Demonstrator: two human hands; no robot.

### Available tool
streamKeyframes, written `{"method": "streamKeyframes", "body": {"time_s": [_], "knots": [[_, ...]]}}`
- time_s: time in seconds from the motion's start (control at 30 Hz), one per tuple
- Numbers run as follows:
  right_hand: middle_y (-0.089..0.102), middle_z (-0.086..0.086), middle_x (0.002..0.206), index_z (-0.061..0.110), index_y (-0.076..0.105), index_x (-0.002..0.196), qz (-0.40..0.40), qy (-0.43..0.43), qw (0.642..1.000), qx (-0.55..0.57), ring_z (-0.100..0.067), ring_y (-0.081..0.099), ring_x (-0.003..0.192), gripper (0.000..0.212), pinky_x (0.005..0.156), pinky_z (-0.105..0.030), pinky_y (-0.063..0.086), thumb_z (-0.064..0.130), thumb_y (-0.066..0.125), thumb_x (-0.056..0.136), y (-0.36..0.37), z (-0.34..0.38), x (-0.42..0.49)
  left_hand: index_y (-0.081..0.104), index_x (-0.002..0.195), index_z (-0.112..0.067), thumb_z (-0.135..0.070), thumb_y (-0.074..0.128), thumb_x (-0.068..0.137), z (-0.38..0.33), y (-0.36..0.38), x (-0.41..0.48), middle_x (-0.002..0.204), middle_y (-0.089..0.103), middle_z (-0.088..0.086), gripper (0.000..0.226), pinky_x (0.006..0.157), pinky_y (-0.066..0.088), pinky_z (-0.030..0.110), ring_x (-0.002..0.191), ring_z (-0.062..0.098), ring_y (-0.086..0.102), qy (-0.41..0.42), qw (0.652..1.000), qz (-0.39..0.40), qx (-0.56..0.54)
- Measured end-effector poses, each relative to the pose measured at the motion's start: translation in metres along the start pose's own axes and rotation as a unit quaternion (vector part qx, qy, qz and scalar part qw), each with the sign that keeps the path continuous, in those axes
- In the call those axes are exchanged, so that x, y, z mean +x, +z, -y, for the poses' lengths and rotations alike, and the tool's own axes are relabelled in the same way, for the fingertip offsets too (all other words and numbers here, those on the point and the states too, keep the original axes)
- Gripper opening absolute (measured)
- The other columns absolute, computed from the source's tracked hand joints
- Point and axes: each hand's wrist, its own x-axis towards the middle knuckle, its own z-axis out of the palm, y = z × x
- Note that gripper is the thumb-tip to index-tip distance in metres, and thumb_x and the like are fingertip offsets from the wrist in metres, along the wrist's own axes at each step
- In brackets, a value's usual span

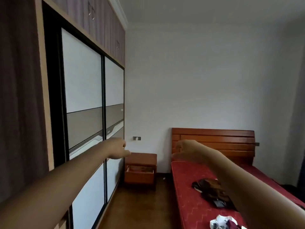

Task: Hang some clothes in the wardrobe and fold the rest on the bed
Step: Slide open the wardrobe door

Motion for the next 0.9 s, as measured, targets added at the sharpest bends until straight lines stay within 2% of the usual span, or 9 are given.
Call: {"method": "streamKeyframes", "body": {"time_s": [0.03, 0.1, 0.13, 0.2, 0.3, 0.47, 0.57, 0.77, 0.9], "knots": [[0.064, -0.003, 0.128, 0.022, 0.060, 0.130, 0.006, -0.006, 1.000, 0.005, -0.019, 0.062, 0.107, 0.049, 0.079, -0.030, 0.051, 0.052, 0.065, 0.091, 0.006, 0.005, 0.022, 0.062, 0.107, -0.020, -0.054, 0.056, 0.091, 0.011, 0.003, 0.014, 0.124, 0.065, 0.006, 0.039, 0.079, 0.047, 0.031, 0.102, 0.021, 0.060, -0.004, 1.000, -0.003, 0.000], [0.063, -0.004, 0.132, 0.022, 0.058, 0.134, 0.010, -0.006, 1.000, 0.000, -0.021, 0.062, 0.112, 0.052, 0.093, -0.036, 0.053, 0.052, 0.065, 0.092, 0.012, 0.018, 0.067, 0.061, 0.127, -0.021, -0.056, 0.055, 0.090, 0.037, 0.008, 0.051, 0.132, 0.061, 0.003, 0.051, 0.093, 0.050, 0.034, 0.115, 0.022, 0.059, -0.025, 1.000, 0.007, 0.014], [0.063, -0.005, 0.133, 0.022, 0.057, 0.135, 0.016, -0.002, 1.000, 0.002, -0.022, 0.061, 0.114, 0.052, 0.096, -0.038, 0.053, 0.051, 0.064, 0.092, 0.014, 0.025, 0.089, 0.061, 0.127, -0.022, -0.055, 0.055, 0.090, 0.050, 0.008, 0.066, 0.133, 0.060, 0.004, 0.050, 0.096, 0.049, 0.035, 0.117, 0.022, 0.059, -0.030, 0.999, 0.014, 0.016], [0.062, -0.005, 0.134, 0.023, 0.056, 0.136, 0.015, -0.006, 1.000, 0.011, -0.022, 0.061, 0.115, 0.052, 0.099, -0.041, 0.052, 0.051, 0.063, 0.093, 0.020, 0.039, 0.134, 0.064, 0.111, -0.022, -0.053, 0.056, 0.089, 0.075, 0.009, 0.104, 0.129, 0.060, 0.006, 0.039, 0.097, 0.050, 0.037, 0.111, 0.024, 0.061, -0.036, 0.999, 0.020, 0.018], [0.063, -0.005, 0.133, 0.023, 0.055, 0.136, 0.022, -0.019, 0.999, 0.018, -0.022, 0.061, 0.113, 0.050, 0.099, -0.039, 0.052, 0.050, 0.063, 0.094, 0.034, 0.046, 0.204, 0.062, 0.121, -0.022, -0.054, 0.055, 0.090, 0.104, 0.009, 0.160, 0.131, 0.057, 0.000, 0.045, 0.098, 0.049, 0.038, 0.113, 0.023, 0.059, -0.039, 0.999, 0.023, 0.017], [0.064, -0.002, 0.131, 0.027, 0.057, 0.133, 0.034, -0.037, 0.999, 0.020, -0.022, 0.061, 0.112, 0.048, 0.097, -0.038, 0.051, 0.052, 0.064, 0.093, 0.055, 0.045, 0.308, 0.058, 0.134, -0.025, -0.054, 0.053, 0.094, 0.129, 0.019, 0.242, 0.144, 0.053, -0.001, 0.050, 0.103, 0.046, 0.037, 0.125, 0.024, 0.054, -0.053, 0.998, 0.033, 0.020], [0.063, -0.002, 0.132, 0.026, 0.057, 0.133, 0.038, -0.063, 0.997, 0.016, -0.023, 0.060, 0.114, 0.049, 0.099, -0.039, 0.050, 0.053, 0.063, 0.092, 0.067, 0.038, 0.375, 0.055, 0.139, -0.021, -0.051, 0.053, 0.095, 0.139, 0.026, 0.289, 0.143, 0.055, 0.002, 0.053, 0.102, 0.046, 0.035, 0.126, 0.024, 0.054, -0.077, 0.996, 0.026, 0.021], [0.065, -0.002, 0.127, 0.024, 0.059, 0.131, 0.047, -0.135, 0.990, 0.019, -0.022, 0.059, 0.115, 0.048, 0.101, -0.040, 0.048, 0.053, 0.062, 0.092, 0.098, 0.015, 0.508, 0.054, 0.140, -0.020, -0.051, 0.052, 0.095, 0.158, 0.046, 0.379, 0.143, 0.054, 0.002, 0.054, 0.104, 0.045, 0.038, 0.129, 0.024, 0.052, -0.151, 0.988, 0.016, 0.027], [0.068, -0.001, 0.123, 0.025, 0.061, 0.127, 0.064, -0.190, 0.979, 0.029, -0.021, 0.062, 0.107, 0.045, 0.094, -0.037, 0.051, 0.054, 0.062, 0.092, 0.108, 0.015, 0.595, 0.056, 0.135, -0.022, -0.052, 0.053, 0.094, 0.173, 0.050, 0.429, 0.137, 0.057, 0.001, 0.051, 0.101, 0.047, 0.039, 0.122, 0.024, 0.055, -0.207, 0.978, 0.020, 0.030]]}}
